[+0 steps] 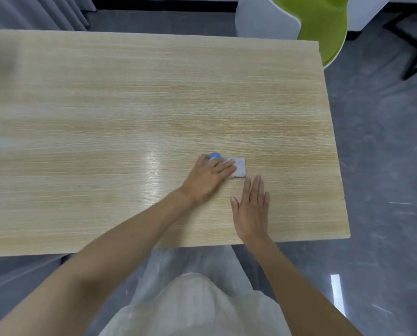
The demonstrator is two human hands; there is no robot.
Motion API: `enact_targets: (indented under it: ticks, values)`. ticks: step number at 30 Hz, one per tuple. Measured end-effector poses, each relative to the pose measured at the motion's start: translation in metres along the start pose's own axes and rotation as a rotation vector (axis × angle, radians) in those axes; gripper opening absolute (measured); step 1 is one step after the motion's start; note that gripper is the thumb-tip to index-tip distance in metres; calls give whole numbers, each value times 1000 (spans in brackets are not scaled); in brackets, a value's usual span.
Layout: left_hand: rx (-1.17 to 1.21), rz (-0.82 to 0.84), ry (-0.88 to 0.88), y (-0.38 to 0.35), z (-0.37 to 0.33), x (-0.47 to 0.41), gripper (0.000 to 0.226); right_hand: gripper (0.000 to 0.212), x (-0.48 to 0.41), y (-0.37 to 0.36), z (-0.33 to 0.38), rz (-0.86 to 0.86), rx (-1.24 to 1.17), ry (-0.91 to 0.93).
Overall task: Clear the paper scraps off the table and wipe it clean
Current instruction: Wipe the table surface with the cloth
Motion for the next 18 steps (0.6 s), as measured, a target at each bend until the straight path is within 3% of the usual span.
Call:
enact_targets:
  ticks: [1,3,6,9,14,18]
  values:
    - [90,57,60,8,10,-6,51,66,-1,3,-1,3,-26,-6]
    - [655,226,419,32,27,-20,38,61,-7,14,3,-33,-164,-24]
    - [1447,52,917,50,40,-20,21,51,-16,36,24,-58,-614,-74]
    - [1922,-63,1052,44,38,-8,24,44,-20,57,52,-22,-1124,-165]
    - [2231,-98,1084,41,26,2,25,29,-16,75,80,-175,-1229,0]
    - [2009,-24,995,44,20,7,22,28,-14,70,81,-284,-1064,108]
Point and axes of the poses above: each hand's wrist, its own x-axis away from the middle knuckle, its own y-axis out of the back of the hand, z = x × y, the point moved 5 cm from there along -x, towards the middle knuckle, and after that the axes turned 14 degrees about -x, right-handed, at the moved point
